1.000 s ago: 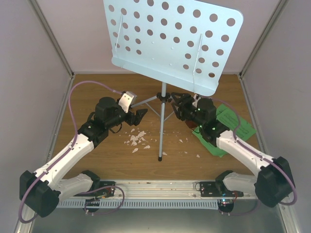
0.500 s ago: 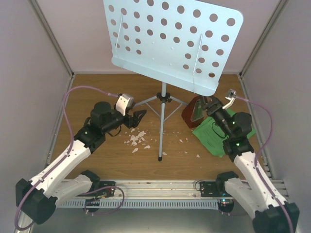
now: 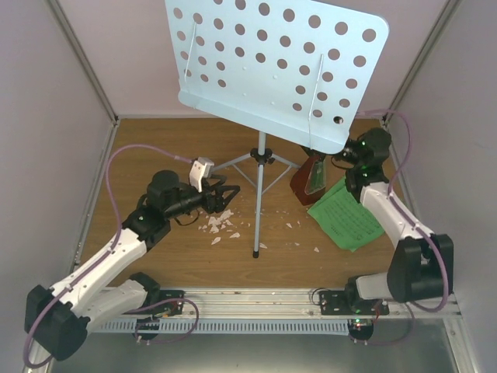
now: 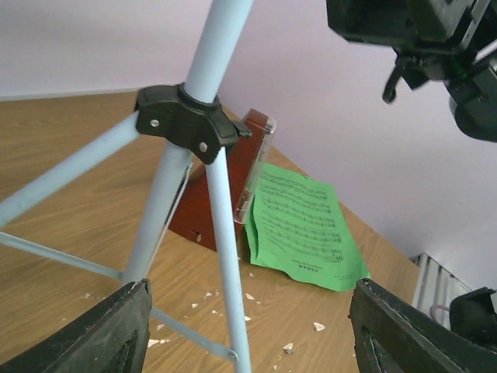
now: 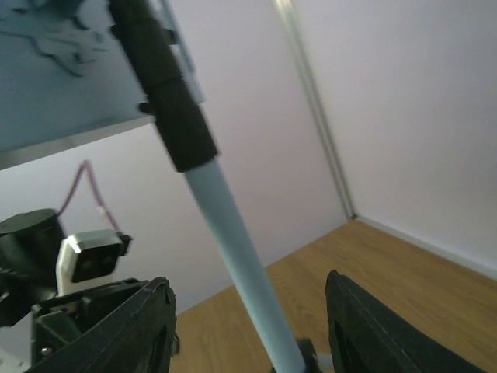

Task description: Pack up the instrument practice props

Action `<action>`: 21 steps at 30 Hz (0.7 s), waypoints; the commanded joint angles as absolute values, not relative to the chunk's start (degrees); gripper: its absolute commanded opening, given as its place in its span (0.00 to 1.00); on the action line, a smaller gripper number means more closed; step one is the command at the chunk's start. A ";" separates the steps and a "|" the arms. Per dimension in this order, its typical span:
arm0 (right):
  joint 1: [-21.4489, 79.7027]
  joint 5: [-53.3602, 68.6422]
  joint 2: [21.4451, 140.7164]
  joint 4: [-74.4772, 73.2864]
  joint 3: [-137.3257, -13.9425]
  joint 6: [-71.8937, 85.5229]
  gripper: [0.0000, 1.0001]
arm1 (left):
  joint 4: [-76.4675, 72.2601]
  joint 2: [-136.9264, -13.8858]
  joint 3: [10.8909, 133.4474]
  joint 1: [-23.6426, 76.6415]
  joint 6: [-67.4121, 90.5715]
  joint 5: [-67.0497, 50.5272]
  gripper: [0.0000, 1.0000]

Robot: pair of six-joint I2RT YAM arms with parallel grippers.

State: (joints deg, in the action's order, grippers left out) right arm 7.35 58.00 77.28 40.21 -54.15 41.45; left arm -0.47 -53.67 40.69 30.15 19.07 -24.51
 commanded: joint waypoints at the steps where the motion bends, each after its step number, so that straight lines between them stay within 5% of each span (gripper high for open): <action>1: 10.40 67.17 81.88 47.35 -59.08 38.82 0.53 | -6.66 -56.56 40.22 31.68 21.42 -27.30 0.71; 21: 17.85 70.02 94.35 48.50 -73.39 35.95 0.36 | -13.55 -68.64 44.17 34.54 26.18 -27.93 0.67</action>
State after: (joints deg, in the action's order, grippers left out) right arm 16.32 68.71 93.49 50.96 -69.87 40.29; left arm -7.49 -67.16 41.25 34.06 24.75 -26.83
